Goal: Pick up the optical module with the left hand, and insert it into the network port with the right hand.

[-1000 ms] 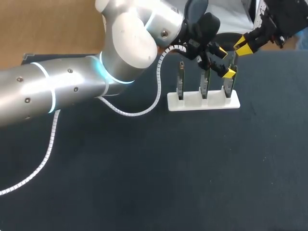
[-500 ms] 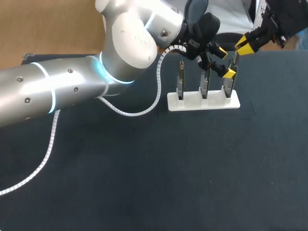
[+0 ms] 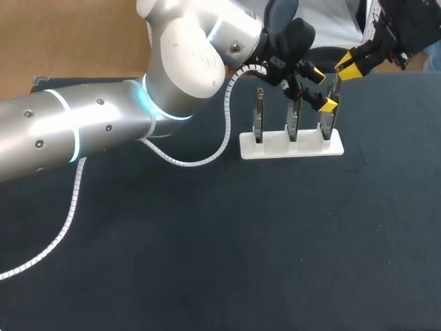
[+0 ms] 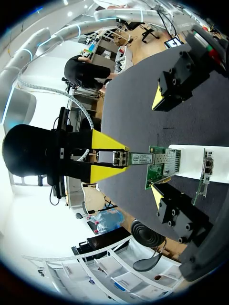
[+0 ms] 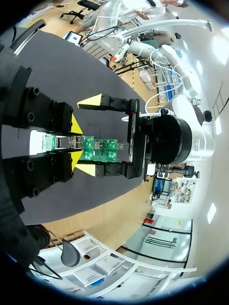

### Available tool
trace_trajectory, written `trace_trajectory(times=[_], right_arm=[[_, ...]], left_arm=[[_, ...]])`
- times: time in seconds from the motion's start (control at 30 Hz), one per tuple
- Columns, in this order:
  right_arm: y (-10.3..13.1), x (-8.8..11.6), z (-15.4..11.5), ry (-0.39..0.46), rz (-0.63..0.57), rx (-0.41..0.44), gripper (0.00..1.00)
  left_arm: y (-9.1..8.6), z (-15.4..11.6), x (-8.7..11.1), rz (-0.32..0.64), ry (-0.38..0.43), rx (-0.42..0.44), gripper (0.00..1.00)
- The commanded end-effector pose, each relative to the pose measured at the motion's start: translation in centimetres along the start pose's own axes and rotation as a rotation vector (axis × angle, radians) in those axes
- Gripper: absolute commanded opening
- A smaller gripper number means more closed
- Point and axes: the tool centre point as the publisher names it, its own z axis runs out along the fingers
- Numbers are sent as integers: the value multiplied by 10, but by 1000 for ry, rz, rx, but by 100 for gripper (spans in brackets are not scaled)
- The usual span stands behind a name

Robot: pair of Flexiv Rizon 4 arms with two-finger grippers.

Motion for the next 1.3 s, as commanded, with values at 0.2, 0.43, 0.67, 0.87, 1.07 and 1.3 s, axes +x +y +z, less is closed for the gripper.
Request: trace_trajectory(times=[0.2,0.43,0.67,0.87,1.07,1.3], right_arm=[[0,3,2,3,12,7,0],[1,4,4,7,12,5,0],[1,3,3,15,21,10,100],[0,1,-2,-14,34,26,100],[-6,-5,-12,-83,46,49,100],[-9,-12,-13,-103,15,56,0]], left_arm=[[1,1,-1,-1,6,2,100],[1,1,-1,-1,6,2,100],[1,1,-1,-1,6,2,100],[1,1,-1,-1,6,2,100],[1,1,-1,-1,6,2,100],[1,1,-1,-1,6,2,100]])
